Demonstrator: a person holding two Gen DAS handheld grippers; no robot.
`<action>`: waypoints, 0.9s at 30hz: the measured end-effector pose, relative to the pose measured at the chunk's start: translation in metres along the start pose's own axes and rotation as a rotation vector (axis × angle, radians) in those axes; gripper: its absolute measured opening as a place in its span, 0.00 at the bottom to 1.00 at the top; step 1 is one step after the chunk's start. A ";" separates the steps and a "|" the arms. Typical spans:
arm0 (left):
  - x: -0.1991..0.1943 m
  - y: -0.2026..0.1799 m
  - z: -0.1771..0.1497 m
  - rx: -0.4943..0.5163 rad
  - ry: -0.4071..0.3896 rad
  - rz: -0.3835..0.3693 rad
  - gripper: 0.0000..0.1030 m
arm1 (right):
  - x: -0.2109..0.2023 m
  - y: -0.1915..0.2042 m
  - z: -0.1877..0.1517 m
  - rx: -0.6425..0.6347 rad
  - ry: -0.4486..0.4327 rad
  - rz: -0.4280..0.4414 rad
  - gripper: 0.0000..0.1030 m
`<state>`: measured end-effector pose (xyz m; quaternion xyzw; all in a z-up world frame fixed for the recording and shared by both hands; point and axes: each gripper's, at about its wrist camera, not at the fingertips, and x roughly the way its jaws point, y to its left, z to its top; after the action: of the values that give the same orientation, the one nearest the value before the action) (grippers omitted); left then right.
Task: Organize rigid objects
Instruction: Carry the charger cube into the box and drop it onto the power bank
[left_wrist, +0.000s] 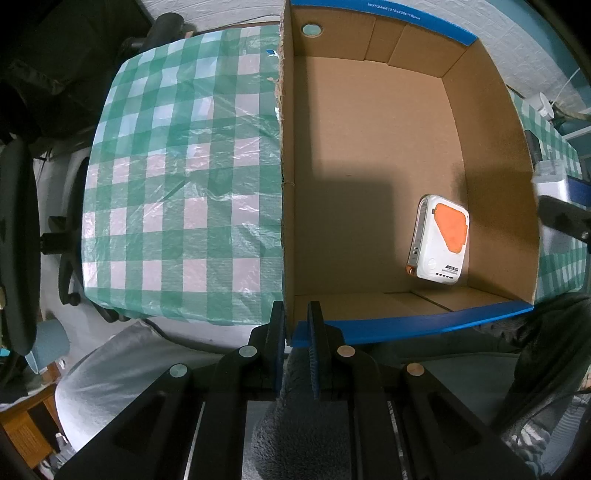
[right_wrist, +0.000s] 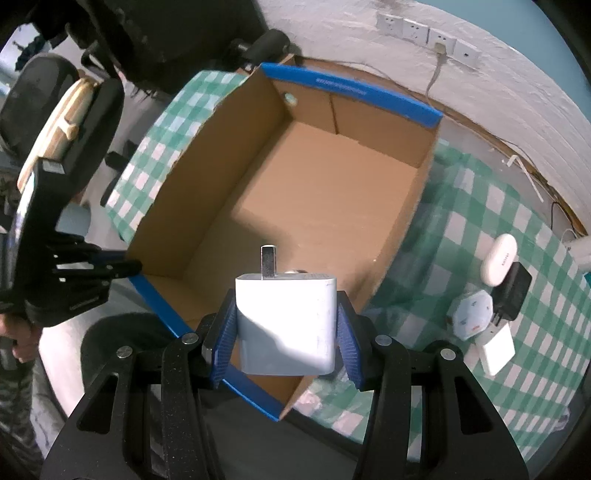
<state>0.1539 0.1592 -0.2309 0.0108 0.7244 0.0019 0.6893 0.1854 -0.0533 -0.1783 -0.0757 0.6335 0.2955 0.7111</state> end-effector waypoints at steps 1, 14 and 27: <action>0.000 0.000 0.000 0.000 0.000 -0.001 0.11 | 0.004 0.002 0.001 -0.005 0.006 0.000 0.48; 0.000 0.000 0.000 -0.001 0.001 -0.002 0.11 | 0.035 0.001 -0.001 -0.023 0.055 -0.031 0.48; 0.000 -0.001 -0.001 -0.002 -0.002 -0.008 0.11 | 0.043 -0.006 -0.007 -0.022 0.043 -0.051 0.48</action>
<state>0.1525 0.1579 -0.2309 0.0075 0.7238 -0.0002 0.6900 0.1829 -0.0475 -0.2216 -0.1060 0.6433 0.2827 0.7036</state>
